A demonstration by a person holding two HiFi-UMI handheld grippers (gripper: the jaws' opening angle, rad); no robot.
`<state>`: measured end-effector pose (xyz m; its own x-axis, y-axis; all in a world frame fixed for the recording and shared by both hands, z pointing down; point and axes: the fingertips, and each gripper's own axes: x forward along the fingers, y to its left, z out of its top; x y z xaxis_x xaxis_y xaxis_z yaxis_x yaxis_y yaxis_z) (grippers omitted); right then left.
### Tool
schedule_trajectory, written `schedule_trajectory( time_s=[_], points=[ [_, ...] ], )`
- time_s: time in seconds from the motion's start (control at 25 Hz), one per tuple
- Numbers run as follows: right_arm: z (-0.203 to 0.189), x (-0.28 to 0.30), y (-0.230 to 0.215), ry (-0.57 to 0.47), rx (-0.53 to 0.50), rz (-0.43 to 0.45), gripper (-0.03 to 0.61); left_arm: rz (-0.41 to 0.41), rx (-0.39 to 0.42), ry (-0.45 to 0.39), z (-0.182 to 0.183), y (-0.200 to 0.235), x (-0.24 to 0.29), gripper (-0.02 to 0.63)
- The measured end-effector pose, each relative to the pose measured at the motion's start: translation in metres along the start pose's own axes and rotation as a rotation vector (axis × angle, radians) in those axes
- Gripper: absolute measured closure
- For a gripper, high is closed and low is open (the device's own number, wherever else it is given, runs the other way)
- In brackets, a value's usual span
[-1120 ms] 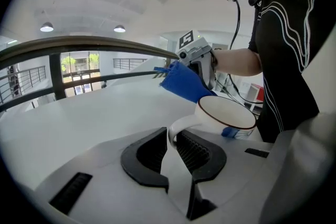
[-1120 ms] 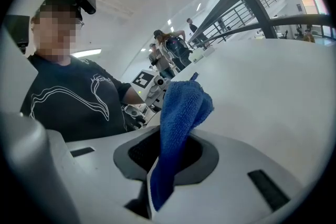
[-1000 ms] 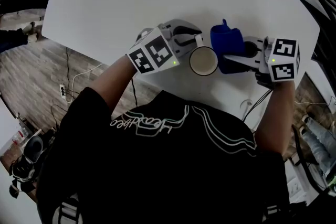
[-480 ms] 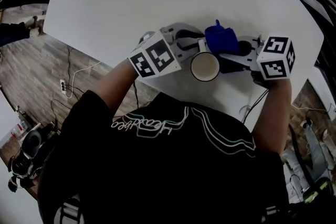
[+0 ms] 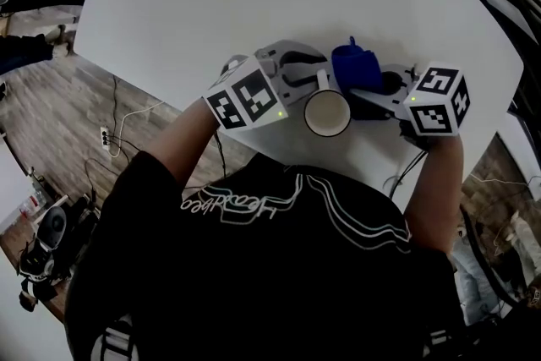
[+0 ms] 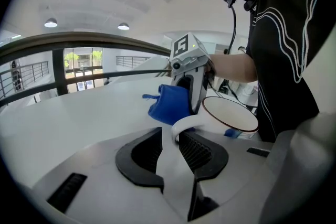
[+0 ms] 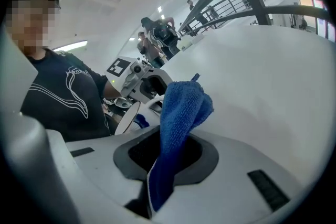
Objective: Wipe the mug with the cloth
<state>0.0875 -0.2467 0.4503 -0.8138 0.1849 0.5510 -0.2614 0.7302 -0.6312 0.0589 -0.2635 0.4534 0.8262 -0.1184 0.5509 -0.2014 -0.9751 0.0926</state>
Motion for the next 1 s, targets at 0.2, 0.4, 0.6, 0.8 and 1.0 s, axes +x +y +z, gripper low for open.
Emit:
schedule_trajectory(
  time_s=[0.2, 0.4, 0.6, 0.8, 1.0],
  points=[
    [0.004, -0.029, -0.008, -0.134, -0.012, -0.133, 0.525, 0.042, -0.014, 0.009, 0.0, 0.002, 0.0, 0.511],
    [0.006, -0.058, 0.007, -0.323, -0.015, -0.324, 0.525, 0.091, -0.049, -0.002, -0.003, 0.003, -0.021, 0.499],
    [0.019, -0.066, 0.032, -0.484, -0.027, -0.433, 0.525, 0.164, -0.122, -0.046, -0.011, 0.015, -0.057, 0.499],
    [0.016, -0.054, 0.115, -0.64, -0.063, -0.508, 0.525, 0.205, -0.14, -0.166, 0.006, -0.045, -0.12, 0.517],
    [-0.018, -0.044, 0.236, -0.747, -0.136, -0.534, 0.525, 0.189, -0.089, -0.306, 0.06, -0.163, -0.168, 0.598]
  ],
)
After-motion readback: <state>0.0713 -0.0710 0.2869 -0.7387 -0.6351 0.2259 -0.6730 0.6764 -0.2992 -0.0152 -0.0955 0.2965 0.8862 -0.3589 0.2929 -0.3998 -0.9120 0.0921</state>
